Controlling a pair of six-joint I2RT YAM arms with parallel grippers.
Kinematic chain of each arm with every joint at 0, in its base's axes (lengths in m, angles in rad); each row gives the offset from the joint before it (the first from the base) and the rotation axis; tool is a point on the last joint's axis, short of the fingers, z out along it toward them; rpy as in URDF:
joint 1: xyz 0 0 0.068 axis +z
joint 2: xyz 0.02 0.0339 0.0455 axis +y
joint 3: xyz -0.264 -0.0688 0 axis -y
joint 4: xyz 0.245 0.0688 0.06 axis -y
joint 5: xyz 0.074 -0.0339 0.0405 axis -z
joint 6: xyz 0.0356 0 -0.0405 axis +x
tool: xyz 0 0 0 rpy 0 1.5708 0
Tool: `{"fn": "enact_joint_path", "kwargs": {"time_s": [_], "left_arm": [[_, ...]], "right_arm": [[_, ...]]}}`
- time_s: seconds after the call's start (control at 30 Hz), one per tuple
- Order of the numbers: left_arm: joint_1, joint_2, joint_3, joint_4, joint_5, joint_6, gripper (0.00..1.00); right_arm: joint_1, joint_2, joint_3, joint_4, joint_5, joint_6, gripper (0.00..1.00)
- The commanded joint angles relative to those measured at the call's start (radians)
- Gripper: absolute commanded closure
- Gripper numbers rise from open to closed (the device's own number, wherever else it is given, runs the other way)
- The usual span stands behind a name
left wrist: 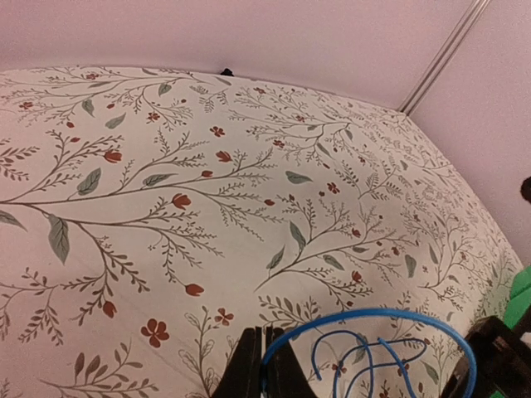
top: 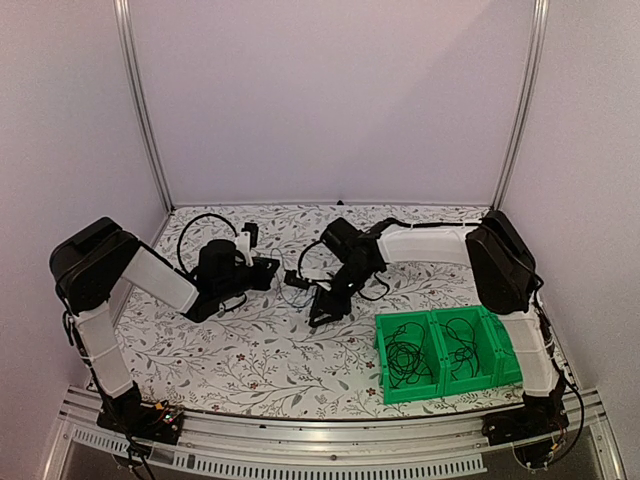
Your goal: Untangle the cables
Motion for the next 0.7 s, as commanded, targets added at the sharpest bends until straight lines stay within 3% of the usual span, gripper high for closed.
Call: {"fn": "enact_joint_path", "kwargs": {"time_s": [0.0,0.13,0.23,0.67], "left_arm": [[0.019,-0.035,-0.005,-0.002,0.014,0.010,1.00],[0.023,-0.037,-0.006,-0.002,0.021,0.012,1.00],[0.024,-0.039,-0.007,0.002,0.032,0.017,1.00],[0.026,-0.035,-0.012,0.013,0.041,0.017,1.00]], "right_arm": [[-0.053,-0.145,0.018,0.001,0.091,-0.066,0.59],[-0.115,-0.154,0.026,0.047,0.142,-0.092,0.38],[-0.129,-0.136,0.047,0.059,0.186,-0.118,0.31],[-0.129,0.019,0.128,0.002,0.091,-0.126,0.31]]}}
